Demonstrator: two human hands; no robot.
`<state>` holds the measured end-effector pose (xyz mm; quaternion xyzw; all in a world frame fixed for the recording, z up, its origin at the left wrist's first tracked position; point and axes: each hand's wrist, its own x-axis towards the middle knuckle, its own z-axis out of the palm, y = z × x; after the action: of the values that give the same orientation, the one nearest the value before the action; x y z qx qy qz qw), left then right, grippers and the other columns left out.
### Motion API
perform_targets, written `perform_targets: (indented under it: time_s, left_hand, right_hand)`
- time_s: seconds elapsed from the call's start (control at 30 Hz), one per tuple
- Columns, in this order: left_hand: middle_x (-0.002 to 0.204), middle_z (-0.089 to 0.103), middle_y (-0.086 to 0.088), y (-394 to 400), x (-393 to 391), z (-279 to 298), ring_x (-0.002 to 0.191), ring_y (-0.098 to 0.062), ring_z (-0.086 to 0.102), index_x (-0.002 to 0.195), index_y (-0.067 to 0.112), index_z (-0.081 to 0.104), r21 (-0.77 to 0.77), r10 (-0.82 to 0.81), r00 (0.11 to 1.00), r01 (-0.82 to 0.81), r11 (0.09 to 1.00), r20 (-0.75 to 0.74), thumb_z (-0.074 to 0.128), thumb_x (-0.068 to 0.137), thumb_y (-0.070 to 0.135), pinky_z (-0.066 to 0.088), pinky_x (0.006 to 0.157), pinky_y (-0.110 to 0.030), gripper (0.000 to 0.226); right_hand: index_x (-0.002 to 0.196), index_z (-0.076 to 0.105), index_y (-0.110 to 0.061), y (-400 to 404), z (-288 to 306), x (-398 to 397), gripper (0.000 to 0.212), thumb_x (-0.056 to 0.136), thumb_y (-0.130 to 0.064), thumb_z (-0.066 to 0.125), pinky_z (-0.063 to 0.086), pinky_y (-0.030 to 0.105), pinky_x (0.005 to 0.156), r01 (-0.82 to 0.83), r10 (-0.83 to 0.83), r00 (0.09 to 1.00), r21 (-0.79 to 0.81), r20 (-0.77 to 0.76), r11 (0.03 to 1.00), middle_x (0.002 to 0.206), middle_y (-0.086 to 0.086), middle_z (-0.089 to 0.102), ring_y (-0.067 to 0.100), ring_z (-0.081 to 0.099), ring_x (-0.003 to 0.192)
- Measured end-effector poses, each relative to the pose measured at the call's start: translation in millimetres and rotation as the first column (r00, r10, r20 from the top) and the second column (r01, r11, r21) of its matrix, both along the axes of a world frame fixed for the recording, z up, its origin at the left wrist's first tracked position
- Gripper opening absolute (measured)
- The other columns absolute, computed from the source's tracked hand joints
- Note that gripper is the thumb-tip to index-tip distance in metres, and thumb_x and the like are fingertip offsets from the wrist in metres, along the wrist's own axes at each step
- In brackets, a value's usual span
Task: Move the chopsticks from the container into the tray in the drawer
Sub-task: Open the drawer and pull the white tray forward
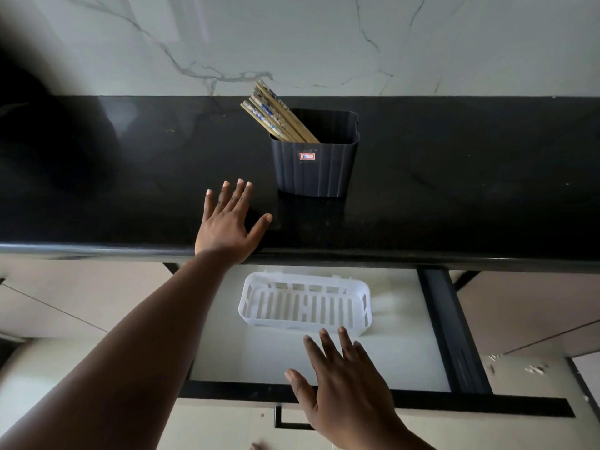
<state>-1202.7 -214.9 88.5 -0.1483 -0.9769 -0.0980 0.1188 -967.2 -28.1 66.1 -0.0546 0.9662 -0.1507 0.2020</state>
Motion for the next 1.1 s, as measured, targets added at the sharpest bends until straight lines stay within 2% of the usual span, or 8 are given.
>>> perform_targets:
  time_s: [0.13, 0.27, 0.33, 0.43, 0.53, 0.7, 0.83, 1.1]
  left_hand:
    - [0.162, -0.008, -0.004, 10, 16, 7, 0.147, -0.018, -0.018, 0.155, 0.018, 0.000, 0.046, 0.027, 0.996, -0.031, 0.998, 0.083, 0.014, 0.093, 0.067, -0.013, 0.119, -0.039, 0.080]
    - [0.163, 0.001, 0.000, 16, 92, 0, 0.150, -0.014, -0.005, 0.153, 0.022, 0.018, 0.398, -0.176, 0.984, 0.149, 0.905, 0.031, 0.036, 0.095, 0.056, -0.007, 0.121, -0.036, 0.069]
    - [0.156, 0.028, 0.013, 6, 128, -13, 0.144, -0.010, 0.027, 0.141, 0.039, 0.039, 0.545, -0.286, 0.957, 0.219, 0.809, 0.041, 0.045, 0.094, 0.052, 0.023, 0.118, -0.034, 0.049]
    - [0.135, 0.050, 0.021, -5, 143, -25, 0.106, -0.001, 0.059, 0.116, 0.055, 0.052, 0.651, -0.254, 0.939, 0.043, 0.758, 0.233, 0.052, 0.093, 0.049, 0.054, 0.078, -0.019, 0.024]
    - [0.155, 0.033, 0.000, -5, 125, -40, 0.129, -0.014, 0.048, 0.144, 0.030, 0.037, 0.521, -0.092, 0.871, -0.201, 0.829, 0.483, 0.053, 0.094, 0.046, 0.045, 0.104, -0.037, 0.055]
    - [0.160, 0.019, -0.012, -1, 104, -44, 0.143, -0.032, 0.027, 0.154, 0.019, 0.009, 0.552, -0.172, 0.579, -0.582, 0.597, 0.797, 0.049, 0.095, 0.047, 0.027, 0.113, -0.047, 0.077]
    - [0.159, 0.022, -0.014, 3, 110, -45, 0.142, -0.032, 0.029, 0.154, 0.016, 0.013, 0.562, -0.191, 0.564, -0.612, 0.556, 0.803, 0.049, 0.096, 0.046, 0.028, 0.112, -0.045, 0.074]
    - [0.155, 0.028, -0.018, 15, 136, -39, 0.138, -0.033, 0.035, 0.150, 0.009, 0.022, 0.507, -0.071, 0.574, -0.651, 0.565, 0.816, 0.049, 0.096, 0.046, 0.031, 0.110, -0.043, 0.071]
  right_hand:
    - [0.151, 0.009, -0.033, 1, 6, -3, 0.099, 0.068, -0.085, -0.010, 0.004, 0.046, 0.119, 0.043, -0.040, 0.996, -0.035, 0.075, 0.998, 0.162, -0.002, 0.007, 0.024, -0.002, 0.149]
    - [0.142, 0.027, -0.041, 12, 7, -17, 0.077, 0.076, -0.079, 0.036, 0.033, 0.037, 0.108, 0.335, -0.283, 0.932, -0.243, 0.224, 0.910, 0.152, -0.007, 0.035, 0.020, 0.034, 0.138]
    - [0.133, 0.042, -0.036, 23, 6, -35, 0.058, 0.083, -0.063, 0.052, 0.043, 0.029, 0.092, 0.491, -0.452, 0.871, -0.345, 0.192, 0.800, 0.141, -0.005, 0.049, 0.017, 0.052, 0.120]
    - [0.136, 0.043, -0.026, 43, 0, -68, 0.050, 0.091, -0.044, 0.056, 0.044, 0.028, 0.082, 0.619, -0.616, 0.776, -0.357, 0.137, 0.700, 0.141, 0.003, 0.050, 0.022, 0.056, 0.116]
    - [0.147, 0.028, -0.022, 61, -11, -90, 0.063, 0.093, -0.040, 0.053, 0.050, 0.032, 0.082, 0.725, -0.702, 0.683, -0.303, 0.202, 0.618, 0.146, 0.007, 0.044, 0.027, 0.056, 0.116]
    - [0.150, 0.026, -0.022, 66, -23, -100, 0.064, 0.095, -0.041, 0.052, 0.047, 0.036, 0.086, 0.854, -0.763, 0.505, -0.363, 0.403, 0.373, 0.149, 0.006, 0.040, 0.030, 0.048, 0.125]
    - [0.145, 0.037, -0.024, 69, -23, -94, 0.053, 0.096, -0.039, 0.050, 0.047, 0.029, 0.062, 0.851, -0.745, 0.512, -0.369, 0.427, 0.374, 0.139, 0.005, 0.049, 0.023, 0.052, 0.105]
    - [0.149, 0.030, -0.022, 80, -16, -65, 0.064, 0.094, -0.046, 0.051, 0.042, 0.042, 0.103, 0.826, -0.678, 0.563, -0.356, 0.473, 0.437, 0.146, 0.007, 0.044, 0.029, 0.047, 0.126]
